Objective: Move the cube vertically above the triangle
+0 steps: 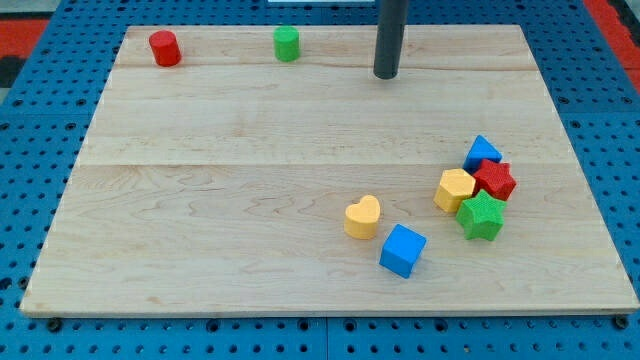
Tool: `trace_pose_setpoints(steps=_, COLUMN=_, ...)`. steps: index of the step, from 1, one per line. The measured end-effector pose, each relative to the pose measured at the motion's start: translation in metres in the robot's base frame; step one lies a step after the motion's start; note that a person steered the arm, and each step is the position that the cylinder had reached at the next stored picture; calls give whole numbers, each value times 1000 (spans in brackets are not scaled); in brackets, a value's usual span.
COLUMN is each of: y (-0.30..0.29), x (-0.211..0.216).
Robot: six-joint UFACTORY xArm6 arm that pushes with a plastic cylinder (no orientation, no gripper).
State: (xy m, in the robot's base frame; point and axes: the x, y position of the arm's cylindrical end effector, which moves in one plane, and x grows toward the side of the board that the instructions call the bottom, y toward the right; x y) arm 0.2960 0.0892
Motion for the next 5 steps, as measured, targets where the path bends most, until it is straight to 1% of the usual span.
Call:
trace_pose_setpoints(steps=1, y=27, x=45)
trace_pose_setpoints(steps=2, y=42, x=108)
trace_pose_setpoints(steps=3, y=43, x=98)
trace_pose_setpoints(steps=4, y=108, x=78)
trace_pose_setpoints(steps=5, y=174, x=193)
